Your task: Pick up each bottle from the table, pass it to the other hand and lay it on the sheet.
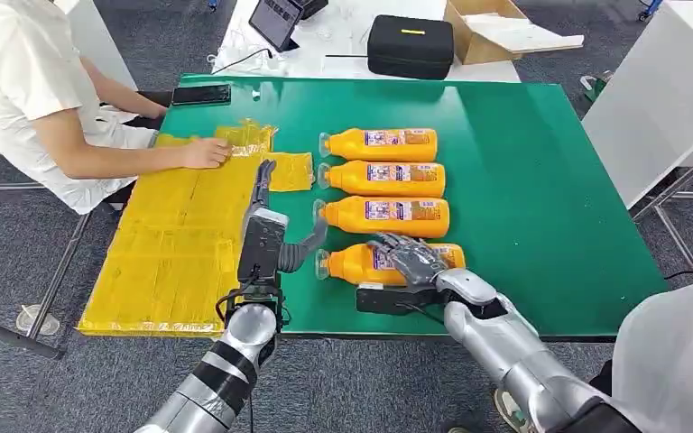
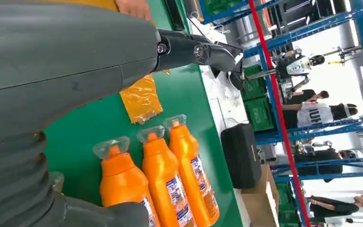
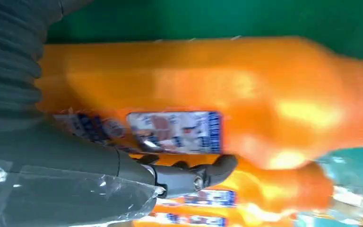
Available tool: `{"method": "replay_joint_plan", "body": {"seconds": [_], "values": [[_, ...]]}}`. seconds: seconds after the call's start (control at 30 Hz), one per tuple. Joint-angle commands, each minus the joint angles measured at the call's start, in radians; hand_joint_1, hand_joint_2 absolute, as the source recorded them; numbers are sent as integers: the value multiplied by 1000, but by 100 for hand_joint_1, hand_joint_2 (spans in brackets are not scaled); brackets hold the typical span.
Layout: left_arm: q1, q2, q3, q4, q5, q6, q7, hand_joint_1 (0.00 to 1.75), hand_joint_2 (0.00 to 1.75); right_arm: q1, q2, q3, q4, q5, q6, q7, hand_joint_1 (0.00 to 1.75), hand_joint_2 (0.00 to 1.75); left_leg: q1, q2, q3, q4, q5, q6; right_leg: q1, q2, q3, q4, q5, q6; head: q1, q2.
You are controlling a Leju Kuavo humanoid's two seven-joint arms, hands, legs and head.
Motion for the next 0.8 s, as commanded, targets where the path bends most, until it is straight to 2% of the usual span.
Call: {"method": "replay_joint_plan", "body": {"seconds": [0.03,0.23,0.3,0.33,0.37,0.47,0.73,0.77,0.8], "values": [[-36,27,-26,28,-4,1,12,0,175,-25,-18,39,75,-4,9,18,0,175,0,1,4,0,-1,1,0,0,4,0,-1,-1,0,0],[-37,27,-26,33,-13,3,15,0,175,4,-36,25,36,-7,14,24,0,175,0,-1,5,-1,-1,1,0,-2,5,-1,-2,-2,0,0],[-36,27,-24,34,-15,8,19,0,175,8,-42,33,28,27,-20,52,0,175,0,0,3,-1,-1,0,0,-1,3,-1,0,-1,0,0],[-36,27,-24,33,-16,9,19,0,175,11,-43,32,24,37,-33,59,0,175,-1,1,9,-1,-3,1,0,-2,8,-1,-3,-2,0,0],[-33,26,-22,31,-15,7,20,0,175,20,-47,25,13,52,-49,71,0,175,0,0,4,-1,-1,0,0,-1,4,-1,-1,-1,0,0],[-32,24,-20,31,-20,10,19,0,175,26,-55,13,2,76,-52,84,0,175,0,-1,4,-1,-1,0,0,-2,4,-1,-1,-1,0,0],[-31,23,-19,35,-20,9,18,0,175,49,-76,-32,48,65,29,108,0,175,-1,-2,5,-1,-1,1,0,-3,6,-1,-1,-1,0,0],[-33,23,-22,40,-17,6,14,0,175,45,-79,-38,78,44,65,100,24,175,-1,-1,8,-1,-2,1,0,-3,8,-1,-2,-2,0,0],[-34,22,-23,44,-13,7,12,0,175,46,-86,-44,95,23,89,91,175,175,0,-2,7,-1,-1,1,0,-4,8,-2,-2,-2,0,0]]}}
